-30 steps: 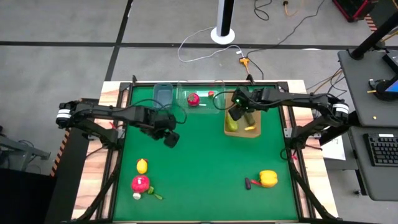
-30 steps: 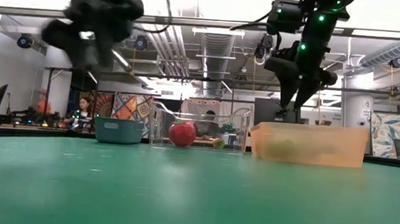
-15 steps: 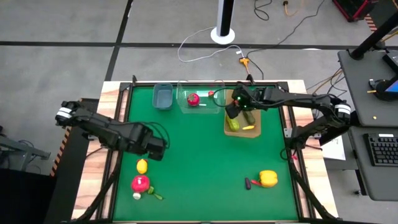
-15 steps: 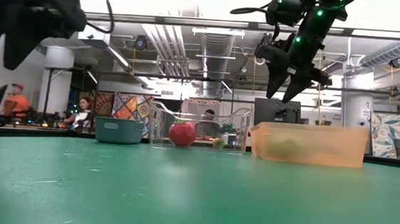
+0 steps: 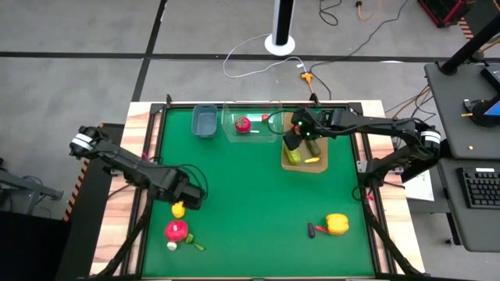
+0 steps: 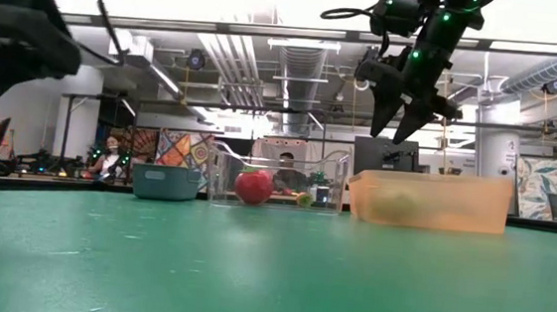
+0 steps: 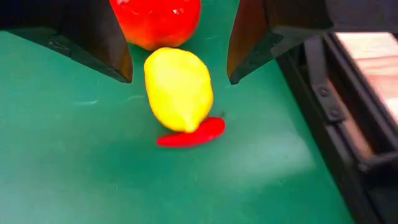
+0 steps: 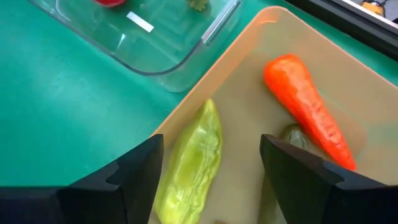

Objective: Sort produce into baskets
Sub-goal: Put the lemon into the transparent bin

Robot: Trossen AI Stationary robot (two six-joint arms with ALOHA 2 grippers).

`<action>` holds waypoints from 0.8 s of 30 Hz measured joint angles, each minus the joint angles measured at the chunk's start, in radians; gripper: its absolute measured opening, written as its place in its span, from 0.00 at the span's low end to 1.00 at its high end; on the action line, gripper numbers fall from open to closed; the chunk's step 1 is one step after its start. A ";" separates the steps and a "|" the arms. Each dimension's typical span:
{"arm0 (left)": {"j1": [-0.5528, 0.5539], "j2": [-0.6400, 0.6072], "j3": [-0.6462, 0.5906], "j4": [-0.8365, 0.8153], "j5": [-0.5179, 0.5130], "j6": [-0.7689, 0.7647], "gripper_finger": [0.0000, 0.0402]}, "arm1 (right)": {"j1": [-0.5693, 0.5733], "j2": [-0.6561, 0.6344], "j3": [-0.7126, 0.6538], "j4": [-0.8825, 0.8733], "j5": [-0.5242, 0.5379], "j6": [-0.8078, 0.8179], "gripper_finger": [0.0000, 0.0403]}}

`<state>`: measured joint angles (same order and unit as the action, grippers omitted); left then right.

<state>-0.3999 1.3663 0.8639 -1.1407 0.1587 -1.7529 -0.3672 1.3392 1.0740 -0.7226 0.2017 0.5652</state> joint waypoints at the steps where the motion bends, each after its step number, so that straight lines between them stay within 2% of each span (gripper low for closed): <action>1: -0.014 0.000 -0.015 0.026 0.001 -0.014 0.60 | 0.000 0.000 0.000 0.000 0.000 0.000 0.65; 7: -0.071 0.001 -0.074 0.108 0.002 -0.067 0.60 | 0.000 0.000 0.000 0.000 0.000 0.000 0.66; 20: -0.078 0.001 -0.181 0.299 -0.006 -0.064 0.57 | 0.000 0.000 0.000 0.000 -0.001 0.000 0.65; 24: -0.078 0.001 -0.146 0.277 -0.039 -0.029 0.50 | 0.000 0.000 0.000 0.000 -0.001 0.001 0.66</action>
<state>-0.4782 1.3674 0.7179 -0.8637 0.1200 -1.7820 -0.3672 1.3388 1.0740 -0.7223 0.2008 0.5664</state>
